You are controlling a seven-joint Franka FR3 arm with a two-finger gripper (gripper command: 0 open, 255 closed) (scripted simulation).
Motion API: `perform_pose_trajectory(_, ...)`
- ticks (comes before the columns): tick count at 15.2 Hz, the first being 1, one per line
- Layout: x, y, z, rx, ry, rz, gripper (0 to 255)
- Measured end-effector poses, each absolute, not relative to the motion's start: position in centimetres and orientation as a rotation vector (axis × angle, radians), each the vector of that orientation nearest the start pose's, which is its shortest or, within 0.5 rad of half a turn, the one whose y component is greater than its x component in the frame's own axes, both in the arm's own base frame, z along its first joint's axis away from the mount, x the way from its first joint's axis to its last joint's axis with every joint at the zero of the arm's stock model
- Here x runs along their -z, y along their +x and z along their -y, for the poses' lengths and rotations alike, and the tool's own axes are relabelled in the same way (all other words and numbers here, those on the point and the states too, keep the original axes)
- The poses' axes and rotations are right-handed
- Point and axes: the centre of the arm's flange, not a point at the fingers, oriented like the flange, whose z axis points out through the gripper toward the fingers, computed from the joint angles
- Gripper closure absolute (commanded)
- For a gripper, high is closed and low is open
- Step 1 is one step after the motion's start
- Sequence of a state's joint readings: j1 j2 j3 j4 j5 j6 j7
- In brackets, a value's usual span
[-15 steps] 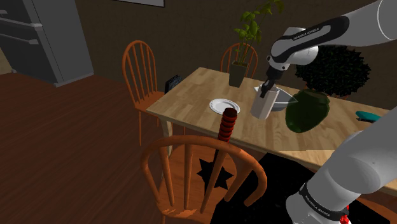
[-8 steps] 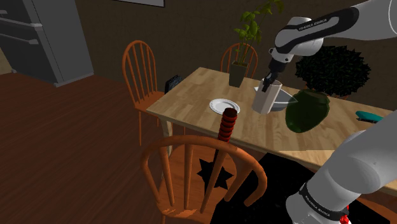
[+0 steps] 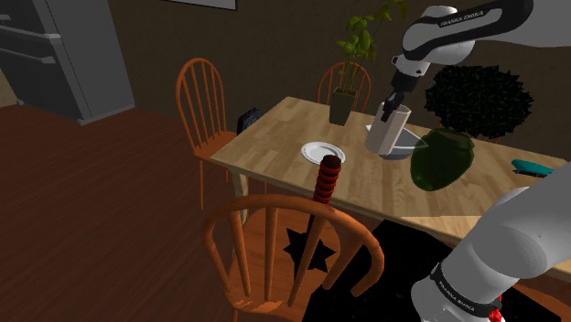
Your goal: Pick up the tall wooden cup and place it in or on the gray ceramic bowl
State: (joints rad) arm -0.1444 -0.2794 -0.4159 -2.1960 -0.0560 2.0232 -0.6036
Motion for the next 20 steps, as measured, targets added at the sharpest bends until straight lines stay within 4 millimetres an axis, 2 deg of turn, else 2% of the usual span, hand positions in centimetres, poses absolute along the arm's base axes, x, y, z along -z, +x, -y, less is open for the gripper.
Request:
perform_pose_trajectory(11, -55.5, 40.4, 26.9, 0.163, -3.131, 0.118, 255)
perform_pose_trajectory(14, -56.8, 40.7, 29.5, 0.163, -3.130, 0.116, 255)
perform_pose_trajectory(20, -58.8, 41.4, 37.1, 0.162, -3.130, 0.113, 255)
